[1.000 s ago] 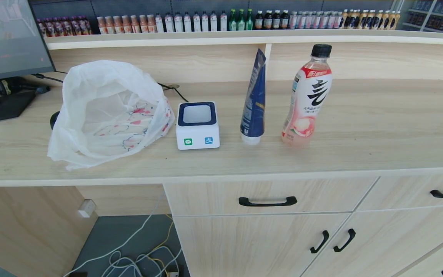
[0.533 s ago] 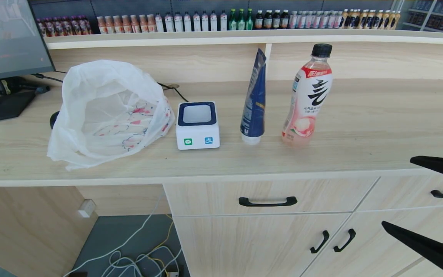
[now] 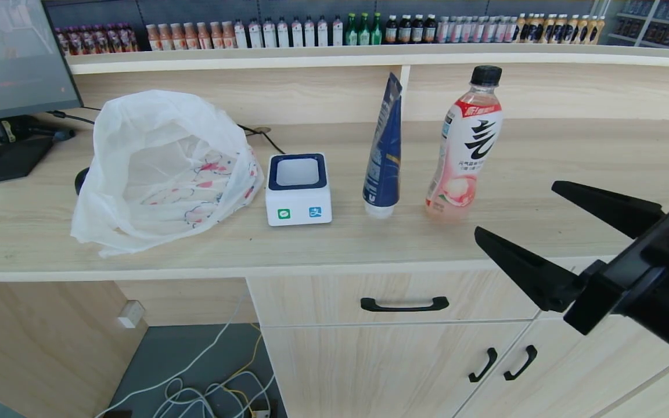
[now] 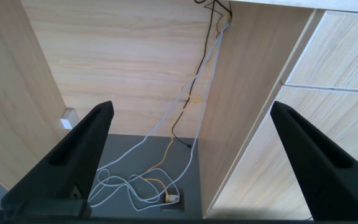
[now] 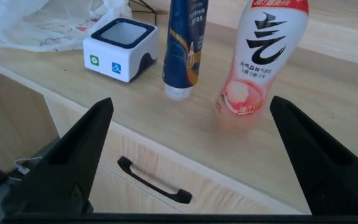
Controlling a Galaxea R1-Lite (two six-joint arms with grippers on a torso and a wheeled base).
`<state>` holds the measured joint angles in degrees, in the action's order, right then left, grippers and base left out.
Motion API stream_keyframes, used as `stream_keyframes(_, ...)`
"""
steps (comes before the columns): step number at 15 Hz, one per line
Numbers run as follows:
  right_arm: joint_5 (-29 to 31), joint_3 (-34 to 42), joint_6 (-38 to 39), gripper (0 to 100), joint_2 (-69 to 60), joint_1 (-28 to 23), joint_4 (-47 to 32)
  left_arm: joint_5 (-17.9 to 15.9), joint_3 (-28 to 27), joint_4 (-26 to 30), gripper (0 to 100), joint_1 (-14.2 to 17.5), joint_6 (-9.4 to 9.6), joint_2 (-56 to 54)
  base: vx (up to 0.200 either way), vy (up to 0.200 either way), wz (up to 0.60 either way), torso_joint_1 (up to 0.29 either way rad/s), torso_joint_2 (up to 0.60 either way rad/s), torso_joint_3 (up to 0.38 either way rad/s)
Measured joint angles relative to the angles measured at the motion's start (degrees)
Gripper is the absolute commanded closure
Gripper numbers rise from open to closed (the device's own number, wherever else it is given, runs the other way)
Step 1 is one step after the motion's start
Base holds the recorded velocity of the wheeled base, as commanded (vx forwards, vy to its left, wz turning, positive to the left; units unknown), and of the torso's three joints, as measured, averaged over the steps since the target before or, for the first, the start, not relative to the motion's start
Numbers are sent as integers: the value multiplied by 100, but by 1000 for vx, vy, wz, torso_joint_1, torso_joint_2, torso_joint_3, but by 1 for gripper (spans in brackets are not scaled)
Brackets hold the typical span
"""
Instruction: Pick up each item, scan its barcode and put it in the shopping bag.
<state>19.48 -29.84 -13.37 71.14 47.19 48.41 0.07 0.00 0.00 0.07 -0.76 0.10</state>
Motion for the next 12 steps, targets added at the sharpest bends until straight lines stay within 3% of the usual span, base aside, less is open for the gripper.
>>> stream_keyframes(6,358,-118,44,0,1163,118,1404,0,0,0,0,0,0,0,0,0,0,0,0,0)
stream_keyframes(12,461,-549,137,0,1961,297,1964,0,0,0,0,2,-2,0,0,0,0,0,0,0)
